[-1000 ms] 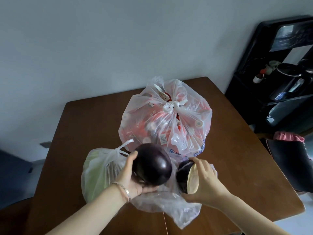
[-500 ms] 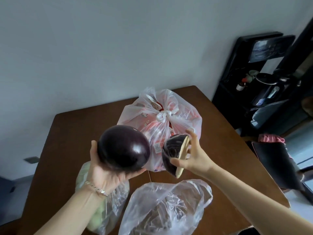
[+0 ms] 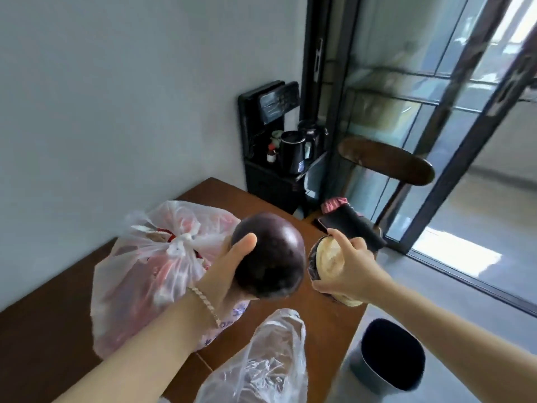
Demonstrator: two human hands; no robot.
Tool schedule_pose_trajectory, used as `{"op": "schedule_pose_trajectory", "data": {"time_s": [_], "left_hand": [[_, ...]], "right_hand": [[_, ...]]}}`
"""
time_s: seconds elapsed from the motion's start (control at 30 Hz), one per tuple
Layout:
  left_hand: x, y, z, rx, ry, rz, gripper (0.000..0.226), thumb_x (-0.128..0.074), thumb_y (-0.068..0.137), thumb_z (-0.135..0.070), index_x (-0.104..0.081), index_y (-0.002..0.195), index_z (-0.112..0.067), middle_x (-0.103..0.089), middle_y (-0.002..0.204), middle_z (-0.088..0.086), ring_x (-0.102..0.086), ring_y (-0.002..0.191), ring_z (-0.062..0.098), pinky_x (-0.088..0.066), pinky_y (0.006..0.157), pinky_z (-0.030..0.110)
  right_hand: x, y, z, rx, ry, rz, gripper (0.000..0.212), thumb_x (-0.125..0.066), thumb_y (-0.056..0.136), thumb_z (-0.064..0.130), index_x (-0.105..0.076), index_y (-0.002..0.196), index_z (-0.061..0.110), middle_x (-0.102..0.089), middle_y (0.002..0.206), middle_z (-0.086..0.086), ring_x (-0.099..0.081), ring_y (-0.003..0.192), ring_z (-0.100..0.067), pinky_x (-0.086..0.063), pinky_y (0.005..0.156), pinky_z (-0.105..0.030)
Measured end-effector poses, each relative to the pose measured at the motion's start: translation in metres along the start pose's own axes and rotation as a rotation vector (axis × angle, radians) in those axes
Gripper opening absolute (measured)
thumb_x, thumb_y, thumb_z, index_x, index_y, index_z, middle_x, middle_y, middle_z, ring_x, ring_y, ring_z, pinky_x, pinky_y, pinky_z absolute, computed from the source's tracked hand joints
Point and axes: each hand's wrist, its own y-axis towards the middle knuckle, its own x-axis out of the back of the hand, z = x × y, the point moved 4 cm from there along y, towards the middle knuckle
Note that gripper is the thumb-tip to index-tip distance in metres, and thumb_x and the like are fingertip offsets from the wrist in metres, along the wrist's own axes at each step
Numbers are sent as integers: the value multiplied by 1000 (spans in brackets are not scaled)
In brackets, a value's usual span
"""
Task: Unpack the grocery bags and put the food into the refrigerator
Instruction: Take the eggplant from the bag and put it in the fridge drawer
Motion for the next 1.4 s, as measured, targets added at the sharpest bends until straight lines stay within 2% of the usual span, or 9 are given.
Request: {"op": "schedule_pose_trajectory", "data": {"time_s": [0.23,0.4,0.53,0.63,0.73,0.9,1.13,1.3,1.4], "left_hand": [[-177,67,30,-20,312,142,65,-80,54,-43,-50,111,-41,-54,123,-3,-54,112,27,-52,78,58],[-338,97,91,-99,480,315,80,-75,37,-58,-48,109,-38,-55,118,-2,-54,113,25,-47,94,52],[-483,108,163,-104,530,464,93,-71,33,-63,-52,118,-29,-58,119,3,-59,105,23,-53,64,30],[-593,103,217,-74,560,567,80,-76,43,-54,-52,116,-32,-60,111,0,-59,98,22,-56,67,34],[-695,94,264,-106,625,664,70,-78,55,-47,-47,117,-33,-57,109,0,-54,92,17,-45,55,18],[-846,78,337,-165,702,871,80,-76,36,-50,-47,108,-34,-56,98,-7,-54,88,15,-42,74,23],[-1051,78,437,-186,772,1178,103,-73,23,-62,-53,119,-30,-59,112,0,-58,98,18,-47,85,28],[-1190,60,492,-174,741,1339,106,-76,26,-57,-52,125,-28,-58,114,0,-57,99,19,-46,88,29],[-1271,42,528,-150,737,1405,103,-77,29,-56,-52,124,-29,-59,112,0,-58,98,20,-48,90,33]], "right_hand": [[106,-75,-141,-278,-4,-236,110,-80,58,49,-11,143,43,-27,132,-7,-30,124,-30,-39,104,-42],[196,-171,-265,-462,3,-433,112,-79,61,46,-10,146,30,-32,133,-9,-36,124,-30,-40,97,-36],[270,-264,-372,-633,-63,-501,112,-76,61,53,-10,145,20,-31,133,-10,-37,124,-30,-38,100,-35],[324,-338,-448,-758,-117,-539,114,-75,58,57,-11,146,21,-31,131,-11,-38,122,-33,-38,103,-36],[369,-408,-515,-894,-161,-590,122,-73,57,59,-3,150,21,-27,136,-11,-34,125,-33,-37,104,-35],[423,-499,-610,-1131,-178,-688,128,-72,60,63,6,150,15,-21,146,-11,-29,133,-32,-35,107,-36],[494,-587,-733,-1409,-138,-786,130,-71,62,62,11,149,11,-14,151,-10,-25,135,-33,-36,106,-40],[541,-654,-806,-1559,61,-1021,134,-74,64,60,15,148,7,-1,157,-12,-13,143,-32,-24,113,-39],[565,-697,-848,-1629,228,-1247,130,-76,59,61,1,149,9,-14,151,-15,-25,138,-32,-32,111,-40]]}}
